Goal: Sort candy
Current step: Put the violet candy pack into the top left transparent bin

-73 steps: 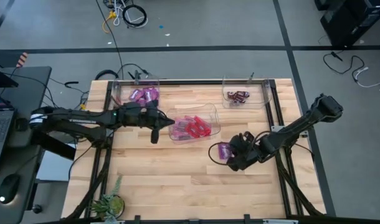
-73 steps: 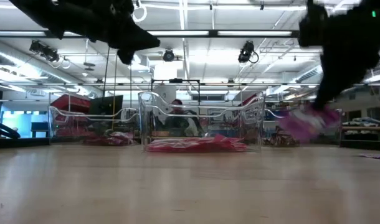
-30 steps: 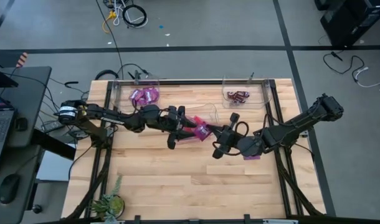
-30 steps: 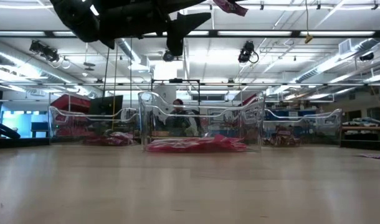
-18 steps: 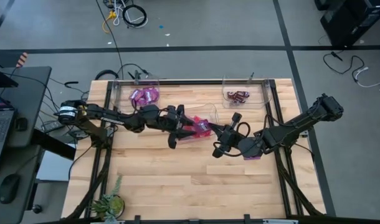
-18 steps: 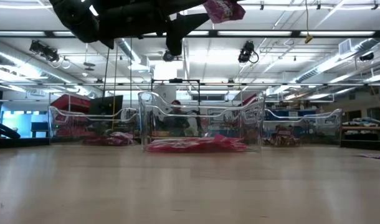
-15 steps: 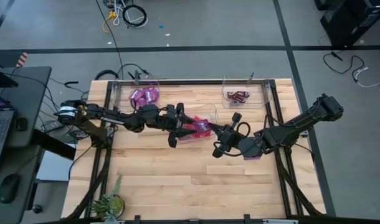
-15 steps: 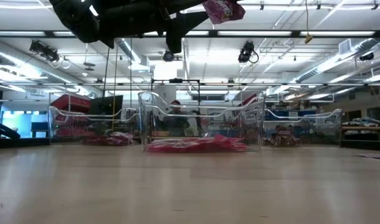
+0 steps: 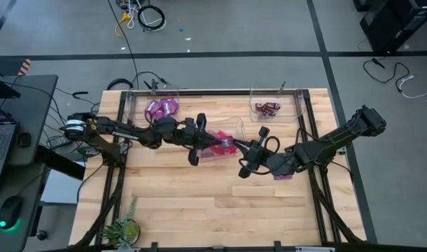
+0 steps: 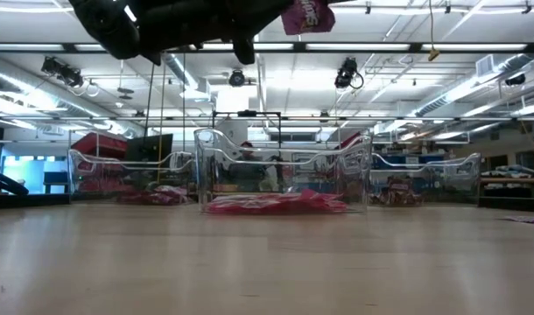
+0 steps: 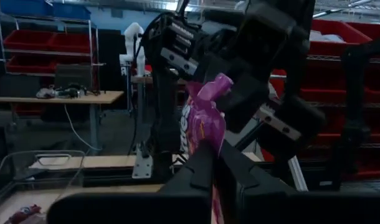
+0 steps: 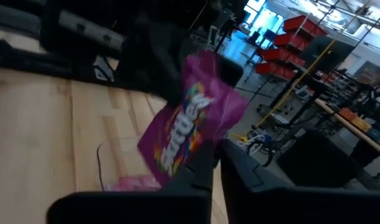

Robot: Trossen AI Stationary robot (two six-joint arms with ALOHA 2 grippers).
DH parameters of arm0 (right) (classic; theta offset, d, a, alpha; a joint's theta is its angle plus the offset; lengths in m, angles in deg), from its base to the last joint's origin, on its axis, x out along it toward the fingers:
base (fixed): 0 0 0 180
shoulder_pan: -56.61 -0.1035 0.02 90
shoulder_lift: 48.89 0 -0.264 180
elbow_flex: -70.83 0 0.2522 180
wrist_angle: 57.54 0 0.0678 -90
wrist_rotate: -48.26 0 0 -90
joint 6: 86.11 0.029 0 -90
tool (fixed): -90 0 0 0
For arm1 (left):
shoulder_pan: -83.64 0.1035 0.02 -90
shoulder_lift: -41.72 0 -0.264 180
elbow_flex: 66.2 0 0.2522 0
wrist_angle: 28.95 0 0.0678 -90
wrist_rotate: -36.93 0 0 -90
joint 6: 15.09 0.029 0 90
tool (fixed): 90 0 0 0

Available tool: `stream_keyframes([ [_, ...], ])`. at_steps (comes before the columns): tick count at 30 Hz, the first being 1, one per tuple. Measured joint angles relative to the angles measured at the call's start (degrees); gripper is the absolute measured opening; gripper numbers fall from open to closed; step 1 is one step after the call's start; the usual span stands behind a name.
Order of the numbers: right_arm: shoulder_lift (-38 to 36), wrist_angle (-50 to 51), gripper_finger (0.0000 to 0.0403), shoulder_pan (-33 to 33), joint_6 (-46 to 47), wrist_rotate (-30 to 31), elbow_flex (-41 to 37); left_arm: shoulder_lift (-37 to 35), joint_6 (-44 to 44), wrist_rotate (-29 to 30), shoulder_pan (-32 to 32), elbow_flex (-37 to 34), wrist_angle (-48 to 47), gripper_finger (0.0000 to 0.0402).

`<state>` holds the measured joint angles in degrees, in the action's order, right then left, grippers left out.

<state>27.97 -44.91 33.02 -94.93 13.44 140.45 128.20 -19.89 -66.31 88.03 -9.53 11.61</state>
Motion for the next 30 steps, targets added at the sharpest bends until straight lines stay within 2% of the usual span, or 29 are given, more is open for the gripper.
stream_keyframes([
  [5, -0.02, 1.40, 0.0057, 0.00, -0.47, 0.78, 0.00, -2.26, 0.27, -0.02, 1.23, -0.02, -1.47, 0.0002],
  [8, -0.02, 1.31, 0.0099, 0.00, -0.33, 1.49, 0.00, -4.11, 1.63, 0.15, 2.06, -0.04, -4.77, 0.0001],
  [13, -0.02, 1.23, 0.0176, 0.00, 0.63, 6.97, 0.00, -7.45, 3.83, 2.23, 3.09, -0.07, -11.23, 0.0001],
  [16, -0.02, 1.65, 0.0214, 0.00, 0.74, 8.56, 0.00, -10.30, 5.89, 5.19, 3.50, -0.07, -16.44, 0.0001],
  [19, -0.02, 3.38, 0.0241, 0.00, 2.24, 9.28, 0.00, -14.29, 7.60, 13.74, 4.06, -0.09, -26.06, 0.0001],
  [22, -0.04, 7.68, 0.0256, 0.49, 7.00, 9.29, 0.00, -19.15, 7.53, 26.11, 5.17, -0.07, -37.59, 0.0000],
  [28, -0.04, 16.87, 0.0258, 2.89, 18.13, 7.85, 0.00, -26.17, 4.80, 52.21, 10.62, -0.09, -63.19, 0.0000],
  [30, -0.04, 17.58, 0.0254, 3.73, 19.38, 6.91, 0.00, -26.55, 4.81, 57.73, 14.03, -0.09, -68.45, 0.0000],
])
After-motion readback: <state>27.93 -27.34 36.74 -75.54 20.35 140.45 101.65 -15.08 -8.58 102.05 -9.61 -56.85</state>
